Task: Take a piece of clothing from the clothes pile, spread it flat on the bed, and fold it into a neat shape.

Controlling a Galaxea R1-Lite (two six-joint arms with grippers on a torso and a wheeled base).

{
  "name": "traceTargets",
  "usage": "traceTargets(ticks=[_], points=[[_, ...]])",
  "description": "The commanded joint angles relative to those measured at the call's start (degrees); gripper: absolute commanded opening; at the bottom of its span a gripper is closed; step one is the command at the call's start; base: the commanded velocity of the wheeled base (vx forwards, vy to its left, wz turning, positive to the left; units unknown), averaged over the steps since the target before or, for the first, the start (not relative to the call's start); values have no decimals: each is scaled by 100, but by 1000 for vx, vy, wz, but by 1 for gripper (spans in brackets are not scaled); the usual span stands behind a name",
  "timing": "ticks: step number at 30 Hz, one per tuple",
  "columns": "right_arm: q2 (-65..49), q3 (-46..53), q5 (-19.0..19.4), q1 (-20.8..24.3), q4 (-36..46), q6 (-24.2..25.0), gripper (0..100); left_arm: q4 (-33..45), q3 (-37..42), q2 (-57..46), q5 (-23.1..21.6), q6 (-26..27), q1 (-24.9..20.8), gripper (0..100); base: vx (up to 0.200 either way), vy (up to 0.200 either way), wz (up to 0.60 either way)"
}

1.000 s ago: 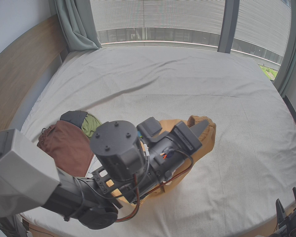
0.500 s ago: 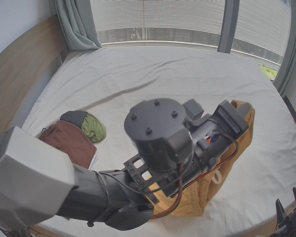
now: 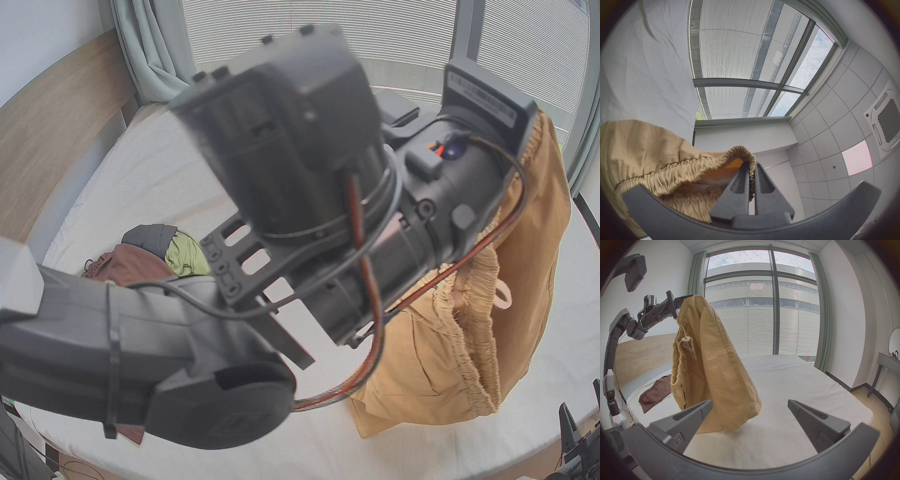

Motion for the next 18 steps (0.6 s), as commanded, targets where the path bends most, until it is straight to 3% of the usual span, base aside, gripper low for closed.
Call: traceTargets(ticks=[1,4,7,10,15,18], points=[[-93,101,4,-1,-2,6,100,-17,1222,-763,-186,126,537,0,0,0,0],[-93,101,4,-10,7,-11,100,-105,2426,-1106,-828,328,1038,0,0,0,0],[-93,101,4,-10,-2,-2,100,-343,2962,-1114,-1047,742,1301,0,0,0,0],[-93,101,4,-10,7,-2,100,-1125,3701,-833,-1373,1436,1811,0,0,0,0],[-93,101,4,-10,7,-11,100,-2452,4615,-376,-1821,1638,2215,0,0,0,0],[-93,101,4,-10,-2,-11,100,-2918,4808,-156,-1821,1726,2312,0,0,0,0]])
